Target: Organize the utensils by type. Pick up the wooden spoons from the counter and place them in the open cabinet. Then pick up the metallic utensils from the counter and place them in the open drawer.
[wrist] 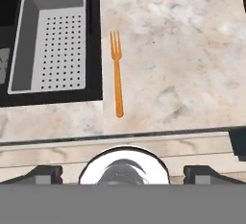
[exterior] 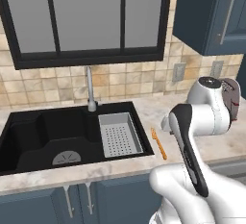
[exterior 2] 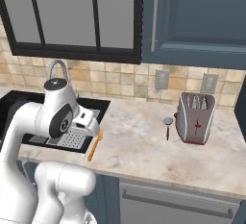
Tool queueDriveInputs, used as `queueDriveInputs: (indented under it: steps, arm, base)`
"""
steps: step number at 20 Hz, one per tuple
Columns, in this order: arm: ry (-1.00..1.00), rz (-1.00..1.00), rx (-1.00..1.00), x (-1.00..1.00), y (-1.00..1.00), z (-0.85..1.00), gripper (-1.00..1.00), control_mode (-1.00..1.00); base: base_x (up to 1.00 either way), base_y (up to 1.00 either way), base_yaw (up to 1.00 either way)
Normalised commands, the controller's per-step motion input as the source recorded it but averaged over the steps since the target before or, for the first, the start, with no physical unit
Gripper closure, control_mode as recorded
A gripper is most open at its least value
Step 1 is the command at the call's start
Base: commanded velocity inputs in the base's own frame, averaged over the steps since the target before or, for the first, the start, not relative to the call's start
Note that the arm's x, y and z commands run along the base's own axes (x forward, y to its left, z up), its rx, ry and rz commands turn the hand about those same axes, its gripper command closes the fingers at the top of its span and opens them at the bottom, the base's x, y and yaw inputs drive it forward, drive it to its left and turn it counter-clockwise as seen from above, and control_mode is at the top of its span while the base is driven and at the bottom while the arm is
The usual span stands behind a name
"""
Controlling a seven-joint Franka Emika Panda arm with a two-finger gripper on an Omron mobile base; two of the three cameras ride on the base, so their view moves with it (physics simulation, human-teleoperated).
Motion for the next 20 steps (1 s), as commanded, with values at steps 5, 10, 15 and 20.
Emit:
queueDriveInputs:
  steps: [5, 10, 15, 20]
  arm:
    - [-0.07, 0.0, 0.0, 0.46, 0.05, -0.17, -1.0, -1.0]
    - [0.11, -0.01, 0.0, 0.6, 0.05, -0.21, -1.0, -1.0]
    - [0.38, -0.04, 0.0, 0.52, 0.02, -0.18, -1.0, -1.0]
    - [0.32, -0.04, 0.0, 0.41, 0.0, -0.35, -1.0, -1.0]
  base:
    - [0.0, 0.0, 0.0]
    - [0.0, 0.0, 0.0]
    - [0.0, 0.0, 0.0]
    - [0.0, 0.0, 0.0]
